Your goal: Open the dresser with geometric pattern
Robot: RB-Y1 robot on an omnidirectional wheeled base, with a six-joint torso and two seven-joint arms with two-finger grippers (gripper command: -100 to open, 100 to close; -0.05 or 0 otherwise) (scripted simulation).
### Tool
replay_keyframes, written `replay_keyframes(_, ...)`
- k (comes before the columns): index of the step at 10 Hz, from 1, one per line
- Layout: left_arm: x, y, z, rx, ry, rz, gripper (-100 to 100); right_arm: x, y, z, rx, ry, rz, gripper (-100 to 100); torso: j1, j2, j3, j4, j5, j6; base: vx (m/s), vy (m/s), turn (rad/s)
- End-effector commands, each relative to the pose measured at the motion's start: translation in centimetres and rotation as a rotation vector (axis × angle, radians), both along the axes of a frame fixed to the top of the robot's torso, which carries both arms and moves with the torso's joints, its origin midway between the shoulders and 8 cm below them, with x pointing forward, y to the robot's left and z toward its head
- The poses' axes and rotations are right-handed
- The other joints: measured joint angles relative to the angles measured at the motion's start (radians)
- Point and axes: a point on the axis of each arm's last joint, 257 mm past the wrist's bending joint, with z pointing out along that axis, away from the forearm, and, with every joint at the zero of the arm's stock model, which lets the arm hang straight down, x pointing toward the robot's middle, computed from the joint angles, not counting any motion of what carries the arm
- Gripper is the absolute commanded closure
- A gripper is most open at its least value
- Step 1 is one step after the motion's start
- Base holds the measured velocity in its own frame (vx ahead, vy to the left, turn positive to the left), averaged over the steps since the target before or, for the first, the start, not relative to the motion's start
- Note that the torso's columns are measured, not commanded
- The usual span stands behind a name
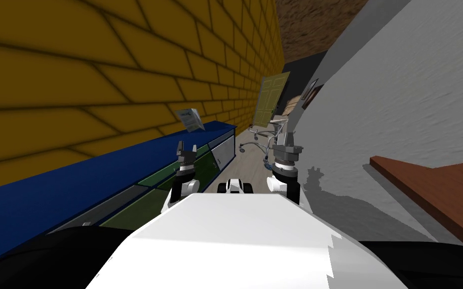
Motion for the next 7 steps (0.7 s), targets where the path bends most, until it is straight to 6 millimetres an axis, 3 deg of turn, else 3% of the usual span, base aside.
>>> replay_keyframes(1, 0.7, 1.4, -1.8, -0.019, 0.045, 0.011, -100, 0.0, 0.0, 0.0, 0.0, 0.0, 0.0, 0, 0.001, -0.001, 0.0, 0.0, 0.0, 0.0, 0.189, -0.148, 0.085)
replay_keyframes(7, 1.8, 4.6, -5.5, -0.078, 0.134, 0.047, -100, 0.0, 0.0, 0.0, 0.0, 0.0, 0.0, 0, 0.004, 0.0, 0.0, 0.0, 0.001, 0.0, 0.168, -0.153, 0.085)
